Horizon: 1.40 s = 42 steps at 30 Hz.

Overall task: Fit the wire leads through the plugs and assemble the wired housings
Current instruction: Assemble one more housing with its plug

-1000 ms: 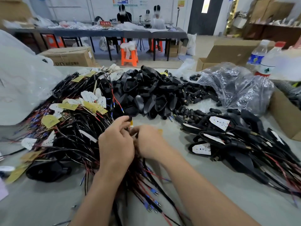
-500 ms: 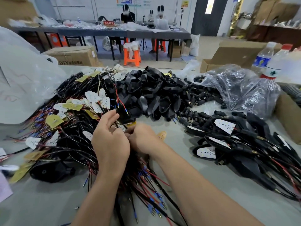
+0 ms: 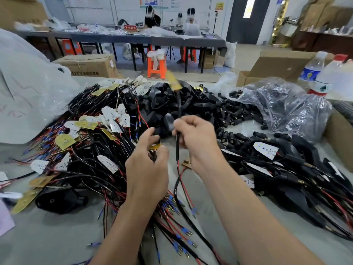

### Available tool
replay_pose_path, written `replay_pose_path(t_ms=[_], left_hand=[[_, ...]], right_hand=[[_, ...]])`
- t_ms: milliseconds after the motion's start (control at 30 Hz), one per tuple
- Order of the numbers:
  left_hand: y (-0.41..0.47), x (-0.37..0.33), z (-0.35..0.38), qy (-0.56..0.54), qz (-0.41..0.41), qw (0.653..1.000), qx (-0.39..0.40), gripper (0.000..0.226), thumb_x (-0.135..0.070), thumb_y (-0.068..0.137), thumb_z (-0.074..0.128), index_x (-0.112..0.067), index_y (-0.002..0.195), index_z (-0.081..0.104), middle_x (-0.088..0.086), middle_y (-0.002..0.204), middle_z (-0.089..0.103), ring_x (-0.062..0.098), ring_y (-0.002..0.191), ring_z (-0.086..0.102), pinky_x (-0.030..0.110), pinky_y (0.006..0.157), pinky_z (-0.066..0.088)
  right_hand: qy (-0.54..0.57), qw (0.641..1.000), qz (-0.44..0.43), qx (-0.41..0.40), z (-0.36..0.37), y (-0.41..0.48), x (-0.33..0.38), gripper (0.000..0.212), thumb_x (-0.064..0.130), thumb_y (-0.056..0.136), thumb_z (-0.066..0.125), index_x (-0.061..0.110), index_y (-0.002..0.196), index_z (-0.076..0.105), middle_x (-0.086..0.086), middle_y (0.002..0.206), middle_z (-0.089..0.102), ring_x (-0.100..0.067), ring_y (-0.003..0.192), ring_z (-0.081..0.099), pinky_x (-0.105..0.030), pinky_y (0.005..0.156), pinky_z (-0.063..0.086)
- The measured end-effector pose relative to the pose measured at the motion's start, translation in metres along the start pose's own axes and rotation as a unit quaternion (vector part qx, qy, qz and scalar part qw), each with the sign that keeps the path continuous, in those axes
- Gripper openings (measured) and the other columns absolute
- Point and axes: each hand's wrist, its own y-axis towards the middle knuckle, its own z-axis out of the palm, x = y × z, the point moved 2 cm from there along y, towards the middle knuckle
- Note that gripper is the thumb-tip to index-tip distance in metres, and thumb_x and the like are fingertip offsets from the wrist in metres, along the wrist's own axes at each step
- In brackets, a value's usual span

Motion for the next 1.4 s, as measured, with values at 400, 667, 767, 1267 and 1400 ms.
replay_pose_path(t_ms=[400,667,767,1267,1400], left_hand=[[-0.021,-0.008,0.027,-0.085,-0.007,0.987,0.134,0.028,-0.017,0.087,0.074,-0.044,0.081,0.075,0.005,0.053,0.066,0.012,0.043,0.05,0.023,0.044,0.045],[-0.018,-0.017,0.018,0.076,0.075,0.987,0.12,0.013,-0.047,0.087,0.062,-0.044,0.087,0.074,-0.017,0.056,0.063,0.003,0.052,0.057,0.017,0.052,0.043],[0.018,-0.007,0.011,0.215,0.074,0.972,0.051,0.023,-0.037,0.09,0.068,-0.039,0.112,0.076,-0.016,0.088,0.072,0.005,0.081,0.064,0.025,0.076,0.049],[0.086,0.017,0.028,0.329,0.167,0.926,0.083,0.031,-0.014,0.082,0.074,-0.024,0.111,0.078,0.001,0.095,0.077,0.029,0.091,0.07,0.029,0.079,0.043],[0.066,-0.008,0.019,0.1,0.176,0.979,0.003,0.029,-0.012,0.08,0.08,-0.027,0.105,0.08,-0.01,0.089,0.071,0.009,0.086,0.066,0.002,0.075,0.037]], right_hand=[[0.059,0.993,-0.064,-0.084,-0.061,-0.005,0.015,0.016,0.009,0.095,0.066,0.017,0.082,0.067,-0.006,0.067,0.067,-0.011,0.048,0.049,-0.021,0.047,0.037],[-0.046,0.998,-0.002,0.049,-0.083,-0.034,-0.014,0.02,0.002,0.097,0.056,0.01,0.084,0.069,-0.011,0.066,0.069,-0.016,0.051,0.056,-0.021,0.044,0.038],[-0.084,0.996,-0.011,0.025,-0.091,-0.035,-0.015,0.023,-0.001,0.098,0.052,0.01,0.083,0.065,-0.008,0.06,0.067,-0.017,0.048,0.058,-0.02,0.041,0.038],[0.025,0.994,0.03,0.101,-0.089,-0.04,-0.017,0.02,-0.009,0.098,0.047,0.011,0.1,0.05,-0.014,0.073,0.072,-0.021,0.056,0.067,-0.026,0.052,0.056],[0.018,0.995,0.018,0.098,-0.087,-0.042,-0.015,0.019,-0.011,0.097,0.046,0.007,0.099,0.053,-0.014,0.071,0.071,-0.02,0.054,0.063,-0.024,0.049,0.052]])
